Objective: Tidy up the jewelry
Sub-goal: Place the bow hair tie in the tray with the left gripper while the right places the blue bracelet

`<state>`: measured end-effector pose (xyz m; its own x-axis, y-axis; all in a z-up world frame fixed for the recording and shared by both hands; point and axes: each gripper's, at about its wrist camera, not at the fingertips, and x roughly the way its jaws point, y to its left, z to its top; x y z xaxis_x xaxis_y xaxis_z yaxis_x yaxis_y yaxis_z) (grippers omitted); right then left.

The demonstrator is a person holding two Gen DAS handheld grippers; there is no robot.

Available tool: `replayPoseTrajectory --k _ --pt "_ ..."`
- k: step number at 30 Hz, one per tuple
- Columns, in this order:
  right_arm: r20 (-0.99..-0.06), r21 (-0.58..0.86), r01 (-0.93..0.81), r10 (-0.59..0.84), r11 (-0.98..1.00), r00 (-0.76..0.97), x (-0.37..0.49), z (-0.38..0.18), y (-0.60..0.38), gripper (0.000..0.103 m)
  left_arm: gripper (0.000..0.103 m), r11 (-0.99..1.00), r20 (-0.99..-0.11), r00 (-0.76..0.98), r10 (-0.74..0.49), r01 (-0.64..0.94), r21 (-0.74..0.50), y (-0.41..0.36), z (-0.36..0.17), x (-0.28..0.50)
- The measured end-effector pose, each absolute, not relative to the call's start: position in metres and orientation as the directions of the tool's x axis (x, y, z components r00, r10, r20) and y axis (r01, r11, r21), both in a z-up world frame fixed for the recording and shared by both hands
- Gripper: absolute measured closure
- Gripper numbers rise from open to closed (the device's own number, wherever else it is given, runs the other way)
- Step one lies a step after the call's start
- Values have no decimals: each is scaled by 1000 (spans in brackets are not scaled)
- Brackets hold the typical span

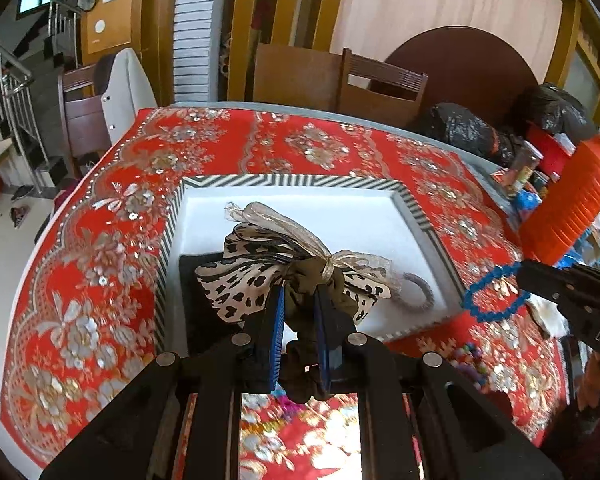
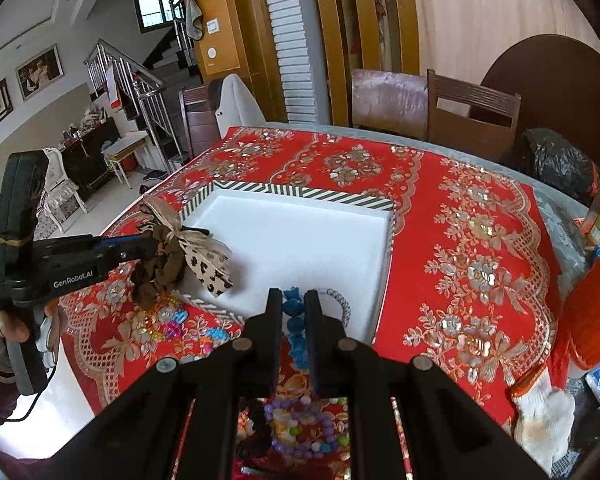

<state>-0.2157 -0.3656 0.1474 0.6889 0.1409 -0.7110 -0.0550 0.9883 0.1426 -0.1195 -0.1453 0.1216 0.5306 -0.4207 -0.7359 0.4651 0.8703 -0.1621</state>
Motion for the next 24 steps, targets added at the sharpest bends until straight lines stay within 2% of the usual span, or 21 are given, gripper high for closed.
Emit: replayPoseTrajectory --k 14,24 --pt "-741 152 -7 119 988 661 -152 133 -373 92 90 892 -758 512 -404 405 -202 -142 113 -46" --pt "-776 189 19 138 982 615 -96 98 -369 92 90 931 -806 485 -339 293 -216 -137 78 17"
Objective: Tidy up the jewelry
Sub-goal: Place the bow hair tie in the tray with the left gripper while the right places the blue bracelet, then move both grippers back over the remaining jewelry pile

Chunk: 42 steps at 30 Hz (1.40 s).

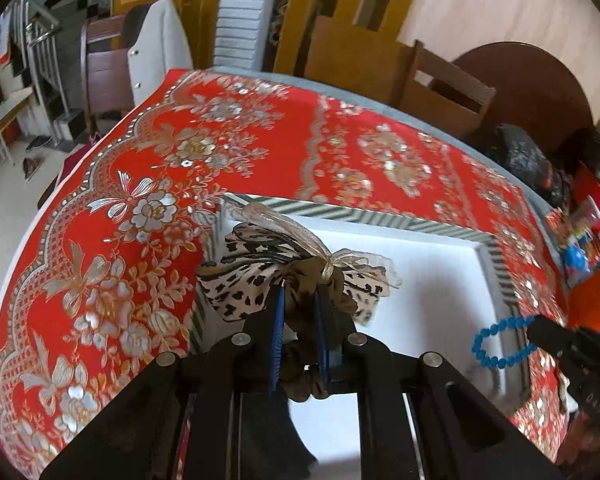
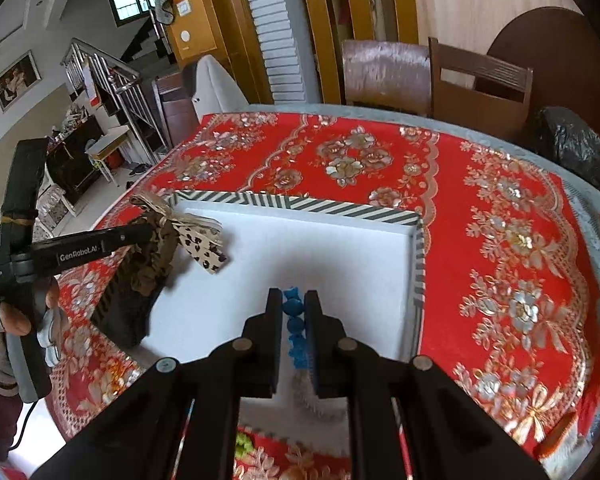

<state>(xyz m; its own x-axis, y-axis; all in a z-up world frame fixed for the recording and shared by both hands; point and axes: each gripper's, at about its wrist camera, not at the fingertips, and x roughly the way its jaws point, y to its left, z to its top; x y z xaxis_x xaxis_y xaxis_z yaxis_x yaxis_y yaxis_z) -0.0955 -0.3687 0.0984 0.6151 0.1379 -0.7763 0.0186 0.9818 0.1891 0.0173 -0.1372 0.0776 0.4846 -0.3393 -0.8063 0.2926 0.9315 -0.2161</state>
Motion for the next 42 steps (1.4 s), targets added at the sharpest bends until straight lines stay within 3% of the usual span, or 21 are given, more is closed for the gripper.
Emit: replayPoseTrajectory --k 12,15,17,28,42 --pt "-848 86 184 -25 979 529 -84 44 -406 92 89 953 -837 472 -277 243 -178 -138 45 42" --pt "-851 52 184 -52 982 522 -90 44 -406 81 81 943 -828 466 -311 256 -210 -137 46 41" --pt "-847 59 184 -48 981 530 -95 47 -407 67 75 940 -824 465 -324 255 -225 -135 49 38" --pt "-808 134 147 22 980 589 -135 84 -399 55 70 931 -766 541 -348 299 -211 -131 92 -8" --pt "-749 129 185 -27 974 662 -224 123 -391 44 70 904 -720 592 -363 411 -118 -154 118 -107"
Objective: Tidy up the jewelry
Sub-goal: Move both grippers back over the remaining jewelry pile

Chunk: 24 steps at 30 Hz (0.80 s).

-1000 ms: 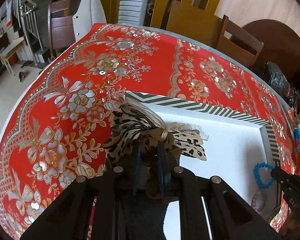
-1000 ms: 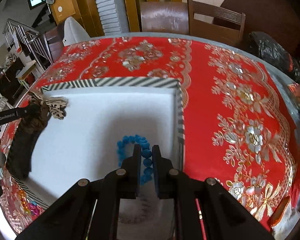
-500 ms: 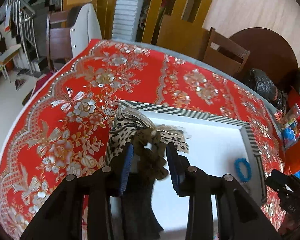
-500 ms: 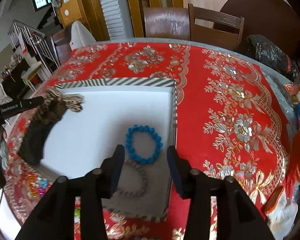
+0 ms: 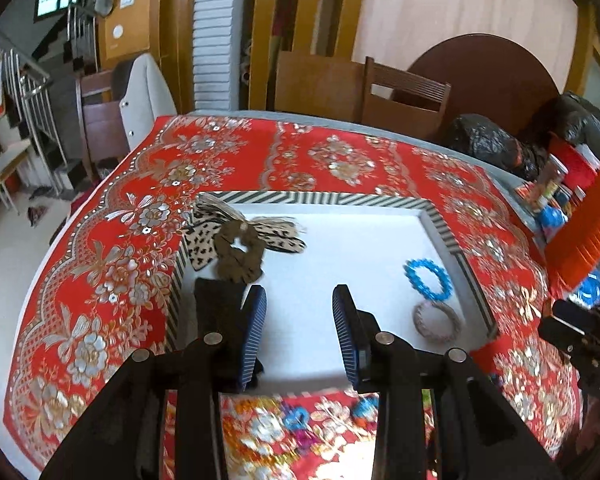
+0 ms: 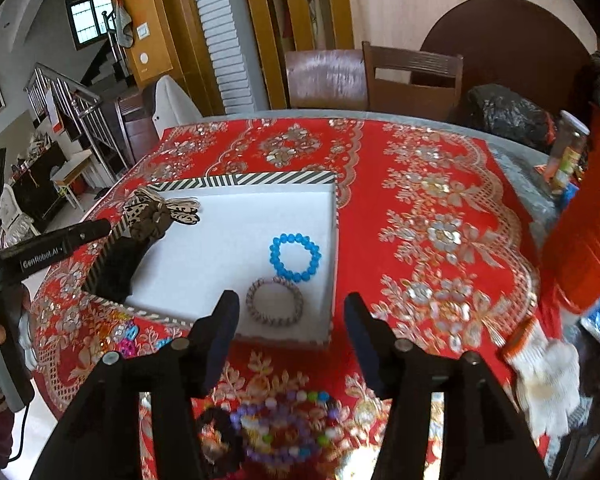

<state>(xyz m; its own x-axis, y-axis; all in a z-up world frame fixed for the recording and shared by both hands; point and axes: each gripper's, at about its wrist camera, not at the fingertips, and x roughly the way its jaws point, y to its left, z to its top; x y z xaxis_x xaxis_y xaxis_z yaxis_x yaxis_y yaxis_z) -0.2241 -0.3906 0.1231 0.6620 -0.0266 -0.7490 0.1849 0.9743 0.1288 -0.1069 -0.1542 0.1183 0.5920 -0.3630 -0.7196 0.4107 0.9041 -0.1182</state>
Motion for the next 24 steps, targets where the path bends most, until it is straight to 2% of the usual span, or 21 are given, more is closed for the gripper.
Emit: replayPoseTrajectory --k 13,24 --pt "-754 107 206 -56 973 655 -282 118 -396 41 70 862 -717 578 -390 503 -64 -183 114 -172" --pt "-764 116 238 -66 964 642 -296 113 -408 40 70 849 -734 534 -419 517 -108 -185 111 -180"
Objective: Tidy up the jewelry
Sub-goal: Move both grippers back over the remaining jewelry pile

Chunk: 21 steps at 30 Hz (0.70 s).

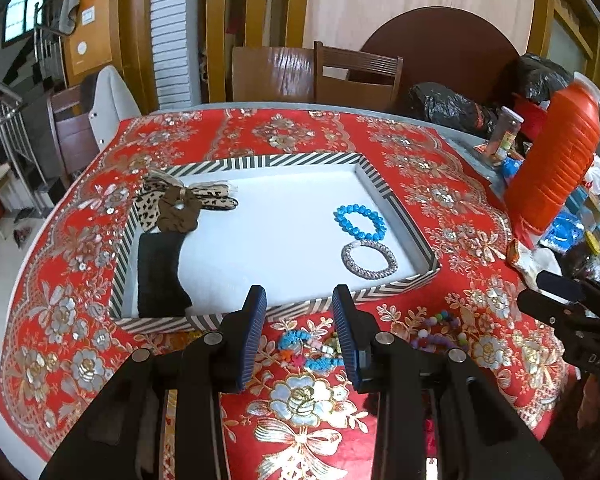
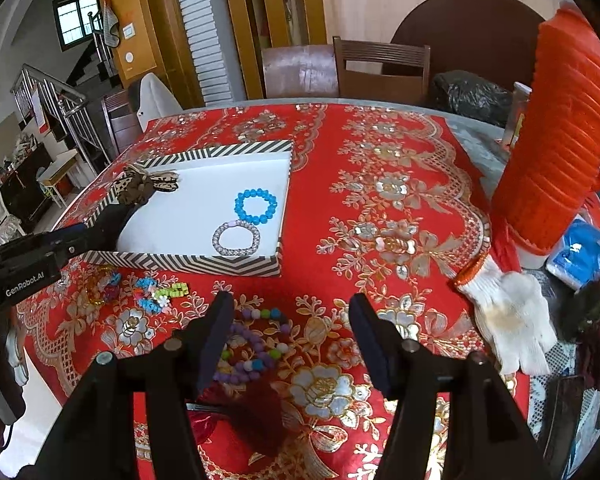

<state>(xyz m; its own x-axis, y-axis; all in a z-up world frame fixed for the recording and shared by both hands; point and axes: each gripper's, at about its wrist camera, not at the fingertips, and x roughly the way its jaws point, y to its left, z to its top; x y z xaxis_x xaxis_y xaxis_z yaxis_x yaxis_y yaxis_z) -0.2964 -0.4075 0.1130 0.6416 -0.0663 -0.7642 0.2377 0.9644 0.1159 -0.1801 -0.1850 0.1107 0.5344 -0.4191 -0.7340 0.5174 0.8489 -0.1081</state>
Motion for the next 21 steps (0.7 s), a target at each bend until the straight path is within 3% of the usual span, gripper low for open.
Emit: replayPoseTrajectory --k 12,21 --pt "-823 125 231 -29 965 568 -292 81 -417 40 70 809 -797 360 -485 532 -251 -171 85 -177" --pt "-856 116 228 -19 967 516 -275 58 -419 40 70 836 -824 278 -494 413 -361 -148 62 -153"
